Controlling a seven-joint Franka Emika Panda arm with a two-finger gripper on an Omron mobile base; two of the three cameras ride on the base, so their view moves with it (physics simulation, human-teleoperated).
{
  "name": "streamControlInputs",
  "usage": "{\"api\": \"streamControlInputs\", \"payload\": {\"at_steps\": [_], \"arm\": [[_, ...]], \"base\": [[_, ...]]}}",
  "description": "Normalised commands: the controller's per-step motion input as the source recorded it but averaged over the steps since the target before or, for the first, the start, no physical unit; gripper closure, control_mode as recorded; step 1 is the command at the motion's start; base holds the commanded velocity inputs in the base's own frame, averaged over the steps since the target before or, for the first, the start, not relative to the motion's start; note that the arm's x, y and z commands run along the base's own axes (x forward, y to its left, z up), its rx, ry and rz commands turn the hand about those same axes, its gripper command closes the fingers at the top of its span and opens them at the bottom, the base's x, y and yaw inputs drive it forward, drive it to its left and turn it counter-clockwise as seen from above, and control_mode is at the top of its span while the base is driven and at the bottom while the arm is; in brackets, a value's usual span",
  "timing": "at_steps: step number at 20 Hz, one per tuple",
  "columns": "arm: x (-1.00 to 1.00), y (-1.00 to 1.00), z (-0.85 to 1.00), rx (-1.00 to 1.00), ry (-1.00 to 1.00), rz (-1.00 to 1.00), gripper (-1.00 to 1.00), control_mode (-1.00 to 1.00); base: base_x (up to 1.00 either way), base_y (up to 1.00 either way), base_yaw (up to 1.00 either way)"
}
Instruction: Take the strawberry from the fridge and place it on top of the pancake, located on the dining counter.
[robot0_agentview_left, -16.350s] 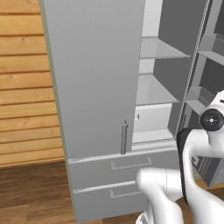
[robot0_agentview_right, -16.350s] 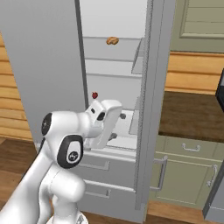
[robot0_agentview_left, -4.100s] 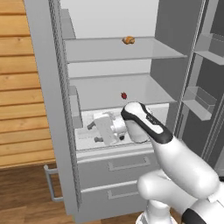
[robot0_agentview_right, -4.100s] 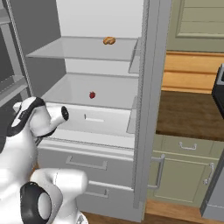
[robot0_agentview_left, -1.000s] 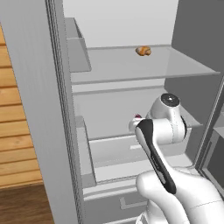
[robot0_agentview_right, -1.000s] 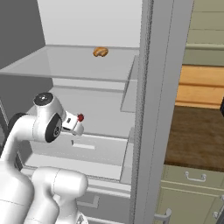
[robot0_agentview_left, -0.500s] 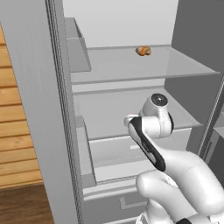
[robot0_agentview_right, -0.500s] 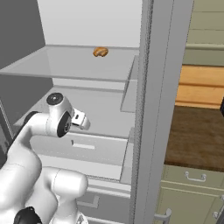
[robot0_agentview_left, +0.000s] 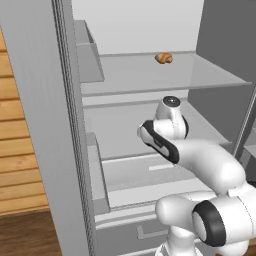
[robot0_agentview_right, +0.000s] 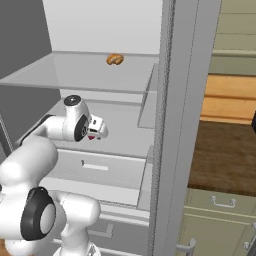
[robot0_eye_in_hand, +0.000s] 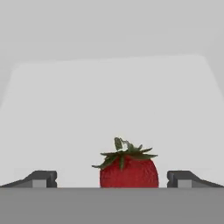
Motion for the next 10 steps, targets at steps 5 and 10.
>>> {"api": "streamControlInputs", "payload": {"at_steps": [5, 10], "arm": [[0.25, -0.06, -0.32, -0.02, -0.02, 0.07, -1.00, -1.00], [0.04, -0.15, -0.41, -0.06, 0.00, 0.03, -1.00, -1.00]], "base": [[0.00, 0.00, 0.00], [0.00, 0.00, 0.00]]}}
